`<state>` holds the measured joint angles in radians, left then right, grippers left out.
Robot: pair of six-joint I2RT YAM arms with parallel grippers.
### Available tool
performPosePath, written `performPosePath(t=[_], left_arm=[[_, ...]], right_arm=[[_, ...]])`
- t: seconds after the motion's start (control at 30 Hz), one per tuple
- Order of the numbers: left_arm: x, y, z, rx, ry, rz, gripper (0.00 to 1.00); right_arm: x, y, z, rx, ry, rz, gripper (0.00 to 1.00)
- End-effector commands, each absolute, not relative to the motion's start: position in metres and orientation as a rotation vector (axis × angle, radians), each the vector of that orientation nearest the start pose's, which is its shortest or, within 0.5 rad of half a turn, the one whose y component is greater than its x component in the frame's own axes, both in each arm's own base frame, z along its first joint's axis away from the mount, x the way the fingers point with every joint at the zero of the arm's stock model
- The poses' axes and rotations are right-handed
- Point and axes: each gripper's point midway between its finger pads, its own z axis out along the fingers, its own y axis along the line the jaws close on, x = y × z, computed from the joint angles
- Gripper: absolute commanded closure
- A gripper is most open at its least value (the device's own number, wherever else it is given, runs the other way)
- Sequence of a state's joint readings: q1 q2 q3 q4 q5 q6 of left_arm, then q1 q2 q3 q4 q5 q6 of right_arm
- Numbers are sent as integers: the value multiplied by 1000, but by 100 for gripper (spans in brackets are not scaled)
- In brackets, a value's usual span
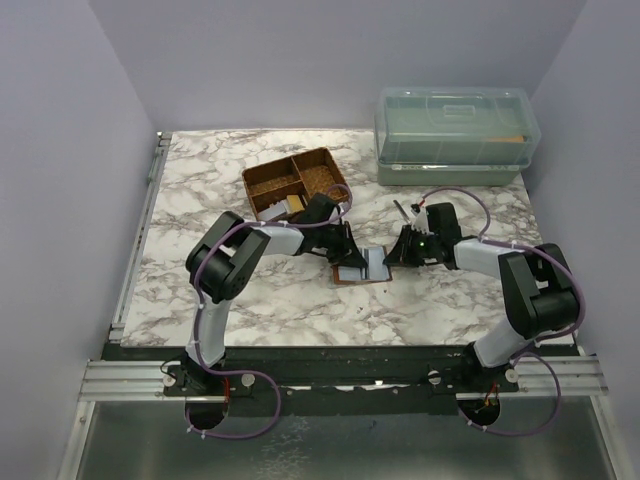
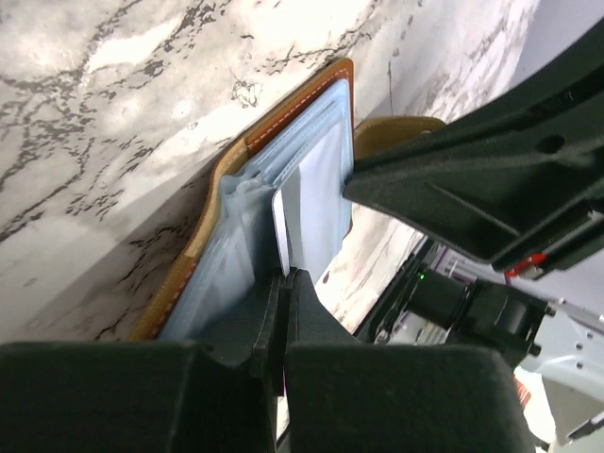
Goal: Put the credit cards into the card holder
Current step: Insert the credit card into the card holder.
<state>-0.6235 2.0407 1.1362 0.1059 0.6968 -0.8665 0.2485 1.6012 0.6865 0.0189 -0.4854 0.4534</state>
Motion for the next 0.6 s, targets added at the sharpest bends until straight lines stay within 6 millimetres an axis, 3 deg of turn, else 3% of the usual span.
performPosePath(t=[0.0, 0.07, 0.17, 0.4, 0.57], left_arm=[[286, -379, 14, -103, 2755, -1252, 100], [292, -370, 18, -122, 2723, -1177, 96], [293, -363, 27, -87, 2700, -1123, 75], [277, -347, 44, 84, 2751, -1039, 59], [272, -321, 65, 188, 2748, -931, 39]], right_arm=[[297, 199, 38, 20, 2471, 1082, 91], [294, 198, 41, 38, 2466, 1085, 92], [290, 196, 41, 46, 2468, 1073, 93], [287, 191, 30, 56, 2498, 1034, 95], [286, 189, 25, 59, 2511, 1018, 96]])
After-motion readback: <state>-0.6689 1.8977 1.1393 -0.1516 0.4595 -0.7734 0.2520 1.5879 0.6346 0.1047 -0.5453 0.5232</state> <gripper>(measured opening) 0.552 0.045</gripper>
